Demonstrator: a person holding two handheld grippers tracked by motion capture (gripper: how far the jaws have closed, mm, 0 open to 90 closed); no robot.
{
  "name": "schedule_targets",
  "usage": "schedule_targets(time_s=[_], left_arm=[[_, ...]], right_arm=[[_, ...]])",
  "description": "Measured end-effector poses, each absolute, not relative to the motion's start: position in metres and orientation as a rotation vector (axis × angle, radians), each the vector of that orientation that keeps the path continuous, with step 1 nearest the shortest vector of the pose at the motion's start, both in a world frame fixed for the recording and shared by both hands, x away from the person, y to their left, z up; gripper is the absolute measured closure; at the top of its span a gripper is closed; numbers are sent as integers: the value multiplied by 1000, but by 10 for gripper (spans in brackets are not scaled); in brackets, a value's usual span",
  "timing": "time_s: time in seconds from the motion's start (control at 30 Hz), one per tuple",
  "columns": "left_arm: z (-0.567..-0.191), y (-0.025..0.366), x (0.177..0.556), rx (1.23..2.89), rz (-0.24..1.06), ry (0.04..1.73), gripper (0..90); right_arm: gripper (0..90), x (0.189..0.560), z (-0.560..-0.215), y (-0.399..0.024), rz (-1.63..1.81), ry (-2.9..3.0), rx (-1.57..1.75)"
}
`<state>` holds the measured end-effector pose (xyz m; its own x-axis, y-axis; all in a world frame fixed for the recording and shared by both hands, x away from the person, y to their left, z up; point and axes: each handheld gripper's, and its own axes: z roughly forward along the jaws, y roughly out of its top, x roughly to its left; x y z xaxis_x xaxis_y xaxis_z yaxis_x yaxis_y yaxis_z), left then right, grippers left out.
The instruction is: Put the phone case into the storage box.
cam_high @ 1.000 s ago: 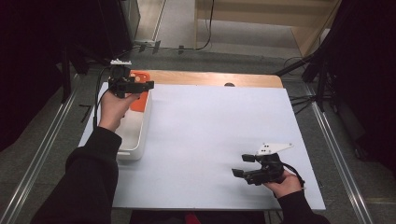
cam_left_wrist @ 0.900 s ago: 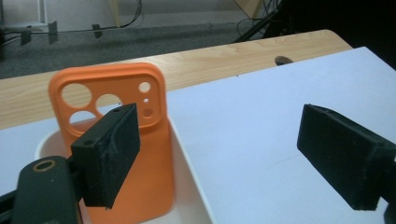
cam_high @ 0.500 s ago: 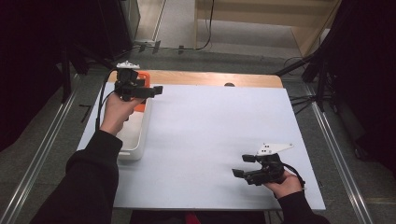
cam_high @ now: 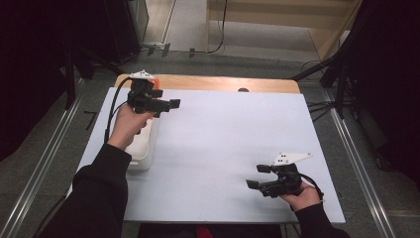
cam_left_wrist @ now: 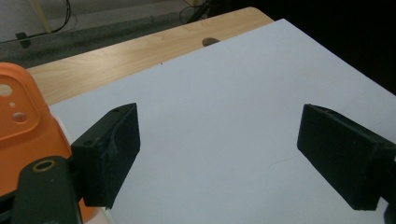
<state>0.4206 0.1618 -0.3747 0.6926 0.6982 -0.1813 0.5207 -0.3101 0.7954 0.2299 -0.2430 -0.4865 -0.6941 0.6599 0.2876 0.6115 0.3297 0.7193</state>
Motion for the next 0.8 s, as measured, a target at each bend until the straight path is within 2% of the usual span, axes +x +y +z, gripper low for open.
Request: schedule_targets(time_s=[0.8], left_arm=[[-389, 155, 376, 2039, 209, 807, 135]], right_arm=[[237, 230, -486, -244, 1311, 2512, 1212]])
